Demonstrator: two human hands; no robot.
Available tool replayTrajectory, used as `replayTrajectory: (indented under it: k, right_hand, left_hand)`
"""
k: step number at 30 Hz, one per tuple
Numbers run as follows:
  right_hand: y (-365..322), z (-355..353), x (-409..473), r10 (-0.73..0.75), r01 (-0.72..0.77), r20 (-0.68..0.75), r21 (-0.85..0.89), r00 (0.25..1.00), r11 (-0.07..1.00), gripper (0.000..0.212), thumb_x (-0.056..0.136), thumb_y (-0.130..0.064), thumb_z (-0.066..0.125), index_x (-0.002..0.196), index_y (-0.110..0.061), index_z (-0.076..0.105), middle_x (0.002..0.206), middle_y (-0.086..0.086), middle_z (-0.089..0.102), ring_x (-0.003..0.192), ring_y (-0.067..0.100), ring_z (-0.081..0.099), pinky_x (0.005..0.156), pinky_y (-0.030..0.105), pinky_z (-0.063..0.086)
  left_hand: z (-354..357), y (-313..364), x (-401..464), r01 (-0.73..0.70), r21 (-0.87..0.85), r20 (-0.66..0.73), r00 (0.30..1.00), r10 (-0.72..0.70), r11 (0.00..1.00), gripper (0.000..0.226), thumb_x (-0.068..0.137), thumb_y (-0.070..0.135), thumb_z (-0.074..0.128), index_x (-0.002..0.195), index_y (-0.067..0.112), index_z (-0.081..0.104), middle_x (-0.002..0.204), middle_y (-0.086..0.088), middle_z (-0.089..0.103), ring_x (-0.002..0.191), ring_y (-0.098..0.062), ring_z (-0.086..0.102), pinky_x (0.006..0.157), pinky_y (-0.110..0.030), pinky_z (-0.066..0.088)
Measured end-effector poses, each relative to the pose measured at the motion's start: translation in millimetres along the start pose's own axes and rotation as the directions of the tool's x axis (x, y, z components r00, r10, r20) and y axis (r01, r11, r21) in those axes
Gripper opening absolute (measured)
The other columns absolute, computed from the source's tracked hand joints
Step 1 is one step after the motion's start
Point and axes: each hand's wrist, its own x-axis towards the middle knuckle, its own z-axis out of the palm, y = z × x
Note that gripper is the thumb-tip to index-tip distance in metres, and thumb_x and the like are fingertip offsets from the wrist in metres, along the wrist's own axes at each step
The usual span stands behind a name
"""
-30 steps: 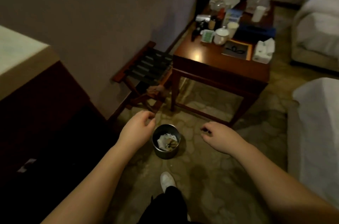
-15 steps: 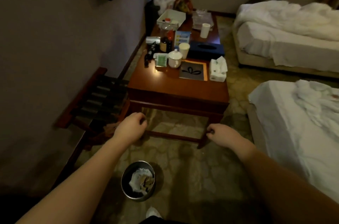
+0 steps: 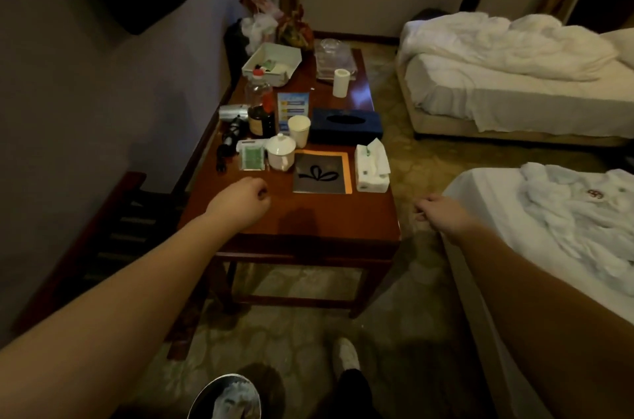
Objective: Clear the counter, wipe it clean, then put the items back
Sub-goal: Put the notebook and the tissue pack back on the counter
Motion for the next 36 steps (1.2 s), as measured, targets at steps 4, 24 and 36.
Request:
replayTrajectory:
  k: [4, 24, 36]
  right_hand:
    - [8.7, 2.8, 66.5, 0.102, -0.107, 0.047, 0.14, 0.994, 0.984, 0.019, 0.101, -0.025, 0.046, 0.101, -0.012, 0.058, 0.095, 0.008, 0.062, 0.078, 0.016, 0.055, 0.063, 0.025, 0.042]
    - [16.9, 54.4, 249.9, 0.242, -0.29, 0.224, 0.212, 0.944, 0.933, 0.045, 0.095, -0.033, 0.056, 0.135, -0.014, 0.047, 0.129, 0.007, 0.057, 0.11, 0.021, 0.058, 0.079, 0.027, 0.048]
    - [12.8, 51.0, 258.9, 0.177, -0.222, 0.247, 0.169, 0.953, 0.96, 0.032, 0.097, -0.029, 0.052, 0.126, -0.016, 0.053, 0.122, 0.005, 0.06, 0.1, 0.016, 0.059, 0.063, 0.022, 0.046]
  left_hand:
    - [36.6, 12.7, 60.0, 0.202, -0.262, 0.079, 0.979, -0.187, 0.944, 0.032, 0.096, 0.032, 0.053, 0.124, 0.018, 0.056, 0.104, 0.001, 0.057, 0.085, -0.016, 0.058, 0.073, -0.032, 0.049]
    - [162.2, 24.1, 252.2, 0.675, -0.259, 0.155, 0.735, -0.661, 0.691, 0.06, 0.087, 0.041, 0.064, 0.133, 0.007, 0.046, 0.131, -0.017, 0.045, 0.123, -0.037, 0.044, 0.099, -0.048, 0.042]
    - [165.5, 46.7, 249.3, 0.729, -0.325, 0.247, 0.68, -0.69, 0.602, 0.065, 0.083, 0.032, 0.074, 0.13, 0.003, 0.04, 0.13, -0.017, 0.051, 0.118, -0.036, 0.051, 0.091, -0.043, 0.047]
